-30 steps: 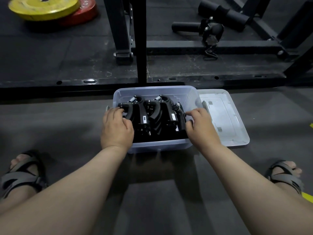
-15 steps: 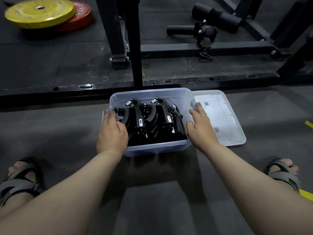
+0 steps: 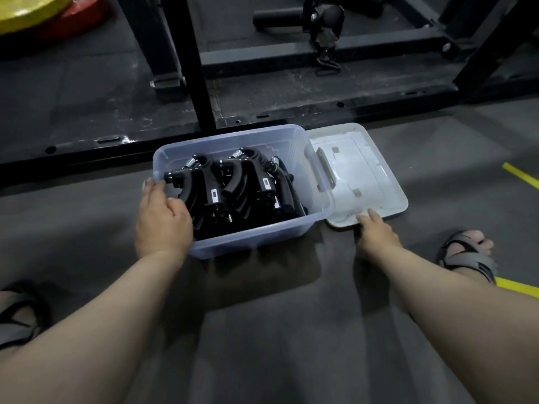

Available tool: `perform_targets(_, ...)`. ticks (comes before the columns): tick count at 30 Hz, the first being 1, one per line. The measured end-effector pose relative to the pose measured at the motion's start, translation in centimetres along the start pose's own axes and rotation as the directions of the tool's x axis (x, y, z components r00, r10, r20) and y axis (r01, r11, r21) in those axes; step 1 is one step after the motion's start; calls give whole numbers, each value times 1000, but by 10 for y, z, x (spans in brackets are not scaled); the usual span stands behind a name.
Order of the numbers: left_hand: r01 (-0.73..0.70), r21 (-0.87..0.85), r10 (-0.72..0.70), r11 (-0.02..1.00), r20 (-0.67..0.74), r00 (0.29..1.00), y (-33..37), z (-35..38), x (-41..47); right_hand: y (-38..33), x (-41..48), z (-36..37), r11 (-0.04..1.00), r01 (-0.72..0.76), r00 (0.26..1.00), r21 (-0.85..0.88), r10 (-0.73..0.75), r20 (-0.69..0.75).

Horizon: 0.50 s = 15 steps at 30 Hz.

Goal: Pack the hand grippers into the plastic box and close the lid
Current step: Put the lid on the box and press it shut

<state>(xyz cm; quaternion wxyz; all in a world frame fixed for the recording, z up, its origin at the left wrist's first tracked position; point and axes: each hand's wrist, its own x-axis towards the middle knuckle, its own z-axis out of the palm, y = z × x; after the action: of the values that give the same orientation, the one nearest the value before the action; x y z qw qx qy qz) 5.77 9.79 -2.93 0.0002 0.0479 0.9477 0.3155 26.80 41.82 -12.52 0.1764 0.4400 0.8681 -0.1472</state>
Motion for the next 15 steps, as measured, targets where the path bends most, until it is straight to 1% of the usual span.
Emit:
perform_targets(2,-8,3,8,1000,-5,1000,0,2,2,1,5,-1,999,24,999,-41,-23,25)
perform_targets(4,-10,10,10,1000,-10,1000,-1,2,2,2,8,-5,997,47,999,-59,-48,-3)
perform_targets(5,-11,12,11,1000,-12,1000,-1,3,2,4,9,-8,993,66,998,-97,-68,-13)
perform_targets(9,-8,17,9,1000,-20,1000,-1,3,2,11,7,-16,913,149,984,-380,-176,-35)
perform_targets(11,-26,21,26,999,-24,999,-1,3,2,16,1,-16,868,216,963,-447,-266,-51)
perform_targets(13,-37,24,38,999,-31,999,-3,4,4,23,-5,-18,831,298,929,-469,-365,-58)
perform_targets(14,-37,25,38,999,-33,999,-4,4,4,26,-8,-20,815,317,912,-485,-403,-82)
perform_targets(15,-37,27,38,999,-31,999,-4,5,5,29,-10,-23,806,315,890,-501,-434,-137)
